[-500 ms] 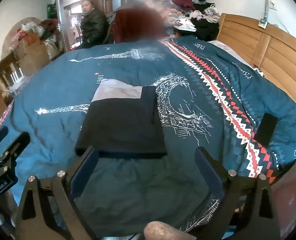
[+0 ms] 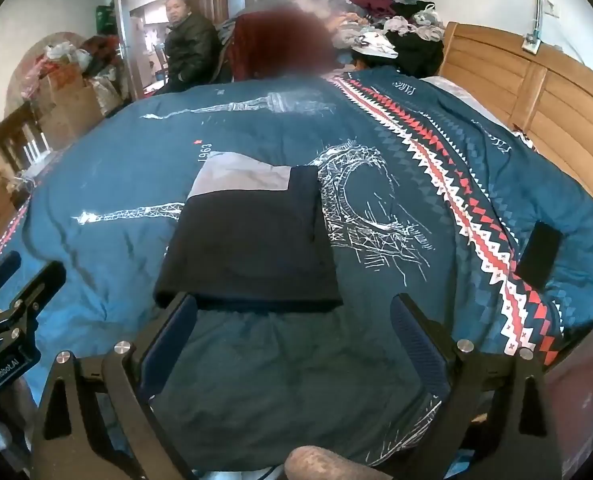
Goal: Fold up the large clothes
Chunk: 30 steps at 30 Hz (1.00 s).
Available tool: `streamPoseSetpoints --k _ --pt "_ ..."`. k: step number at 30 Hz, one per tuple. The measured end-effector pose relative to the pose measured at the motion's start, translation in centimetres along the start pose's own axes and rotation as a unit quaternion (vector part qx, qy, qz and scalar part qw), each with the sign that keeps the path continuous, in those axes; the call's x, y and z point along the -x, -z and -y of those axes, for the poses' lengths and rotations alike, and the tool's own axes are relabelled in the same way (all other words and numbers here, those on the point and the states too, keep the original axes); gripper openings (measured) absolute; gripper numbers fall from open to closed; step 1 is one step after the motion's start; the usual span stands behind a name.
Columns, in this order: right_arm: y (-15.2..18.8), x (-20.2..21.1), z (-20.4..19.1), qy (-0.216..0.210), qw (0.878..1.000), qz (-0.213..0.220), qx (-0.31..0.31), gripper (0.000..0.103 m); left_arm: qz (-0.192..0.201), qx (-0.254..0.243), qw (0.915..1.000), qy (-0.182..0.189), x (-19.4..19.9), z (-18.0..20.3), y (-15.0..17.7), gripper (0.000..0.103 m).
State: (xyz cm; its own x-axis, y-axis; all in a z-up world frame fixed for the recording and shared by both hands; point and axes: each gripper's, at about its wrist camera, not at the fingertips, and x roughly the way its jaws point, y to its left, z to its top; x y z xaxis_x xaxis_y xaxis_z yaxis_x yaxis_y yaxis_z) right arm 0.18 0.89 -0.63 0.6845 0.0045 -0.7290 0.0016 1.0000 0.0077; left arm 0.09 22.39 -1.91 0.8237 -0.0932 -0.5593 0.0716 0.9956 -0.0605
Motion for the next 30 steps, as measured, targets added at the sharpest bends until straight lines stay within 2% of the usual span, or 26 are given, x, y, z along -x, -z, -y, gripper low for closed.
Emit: streamPoseSetpoints --k 10,18,23,30 --pt "0.4 -0.3 0.7 -0.002 1.0 -0.006 -0.006 0.098 -0.002 0.001 1.0 0.001 0.0 -0.4 0.1 0.103" --pt "0.7 -0.7 2.1 0.017 0.999 -0.003 -0.036 0.098 -0.014 -0.004 0.9998 0.009 -1.2 -0.5 0.7 0.103" --pt "1.8 -1.1 4.6 0.056 0.996 -0.002 -0.064 0.098 -0.025 -0.014 0.9993 0.025 -3.2 0.5 0.7 0.103" --pt "4.6 -1.2 10.7 0.124 0.986 -0.024 -0.113 0.098 -0.048 -0.038 0.9963 0.059 -5.6 3.0 0.5 0.103"
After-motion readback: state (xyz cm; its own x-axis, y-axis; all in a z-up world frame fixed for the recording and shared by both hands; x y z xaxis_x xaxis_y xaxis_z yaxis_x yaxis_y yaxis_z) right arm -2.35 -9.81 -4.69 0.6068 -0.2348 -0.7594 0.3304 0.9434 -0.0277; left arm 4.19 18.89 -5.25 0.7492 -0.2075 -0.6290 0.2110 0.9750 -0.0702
